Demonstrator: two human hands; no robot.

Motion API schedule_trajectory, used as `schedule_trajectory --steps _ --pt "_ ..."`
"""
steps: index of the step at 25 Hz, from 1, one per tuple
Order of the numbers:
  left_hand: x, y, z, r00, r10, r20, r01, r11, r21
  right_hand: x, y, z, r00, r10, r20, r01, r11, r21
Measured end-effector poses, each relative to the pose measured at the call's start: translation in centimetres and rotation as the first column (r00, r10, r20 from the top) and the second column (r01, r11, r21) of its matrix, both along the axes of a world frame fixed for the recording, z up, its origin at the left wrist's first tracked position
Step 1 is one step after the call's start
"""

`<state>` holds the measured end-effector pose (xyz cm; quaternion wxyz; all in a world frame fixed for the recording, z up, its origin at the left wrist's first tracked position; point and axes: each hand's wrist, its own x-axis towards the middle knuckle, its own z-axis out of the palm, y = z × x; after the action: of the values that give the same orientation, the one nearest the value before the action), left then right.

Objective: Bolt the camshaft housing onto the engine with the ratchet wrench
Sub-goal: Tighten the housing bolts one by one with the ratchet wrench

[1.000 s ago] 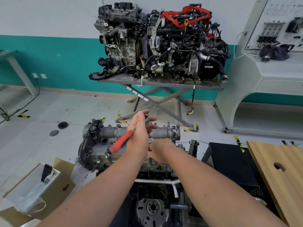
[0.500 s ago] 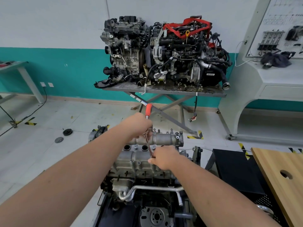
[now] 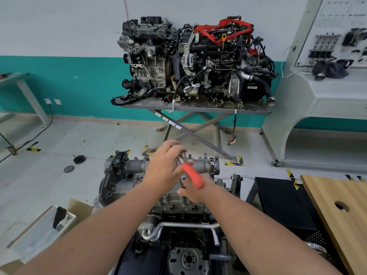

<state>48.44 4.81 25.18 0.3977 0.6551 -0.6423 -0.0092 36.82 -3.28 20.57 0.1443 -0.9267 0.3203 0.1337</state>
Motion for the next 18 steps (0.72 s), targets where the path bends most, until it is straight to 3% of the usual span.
schedule_trajectory --steps 1,2,3,4,5,6,7,9,12,14,16,18 --pt "-0.7 -0.1 -0.7 0.953 0.009 -0.304 0.000 1.000 0.027 0.1 0.0 0.2 0.999 -0.002 -0.043 0.001 1.000 -0.013" --pt "-1.6 -0.5 -0.9 0.783 0.047 -0.620 -0.018 0.998 0.052 0.2 0.0 0.4 0.997 -0.016 -0.076 0.015 1.000 -0.019" --pt "-2.4 -0.9 -0.6 0.512 0.100 -0.853 -0.031 0.995 0.098 0.3 0.0 0.4 0.995 -0.029 -0.099 0.027 0.999 -0.023" --pt "-2.8 -1.3 -0.4 0.259 0.130 -0.957 -0.022 0.991 0.129 0.4 -0.1 0.4 0.993 -0.037 -0.108 0.034 0.999 -0.033" --pt "-2.7 -1.4 -0.2 0.089 0.136 -0.987 -0.001 0.991 0.136 0.4 -0.1 0.4 0.994 -0.038 -0.106 0.033 0.998 -0.044" --pt "-2.2 -1.6 0.1 -0.024 0.149 -0.989 0.016 0.989 0.149 0.4 -0.1 0.3 0.995 -0.039 -0.096 0.033 0.998 -0.058" --pt "-1.5 -1.8 0.7 -0.076 0.174 -0.982 0.033 0.985 0.172 0.4 -0.1 0.2 0.996 -0.038 -0.085 0.033 0.997 -0.066" --pt "-0.2 -2.1 2.1 0.017 0.262 -0.965 0.055 0.963 0.263 0.3 -0.2 0.1 0.996 -0.042 -0.082 0.037 0.997 -0.062" --pt "0.4 -2.3 3.9 0.406 0.377 -0.832 0.083 0.892 0.445 0.3 -0.4 0.0 0.995 -0.014 -0.100 0.006 0.997 -0.080" --pt "0.3 -2.3 4.7 0.642 0.345 -0.685 0.089 0.854 0.513 0.1 -0.3 -0.2 0.997 0.001 -0.080 -0.008 0.996 -0.092" --pt "0.2 -2.5 5.6 0.859 0.239 -0.453 0.053 0.839 0.542 0.0 -0.3 -0.3 0.999 -0.003 -0.038 0.000 0.996 -0.089" --pt "0.2 -3.1 6.3 0.995 0.100 -0.029 -0.066 0.823 0.565 0.0 -0.2 -0.2 0.999 -0.011 -0.045 0.007 0.996 -0.087"
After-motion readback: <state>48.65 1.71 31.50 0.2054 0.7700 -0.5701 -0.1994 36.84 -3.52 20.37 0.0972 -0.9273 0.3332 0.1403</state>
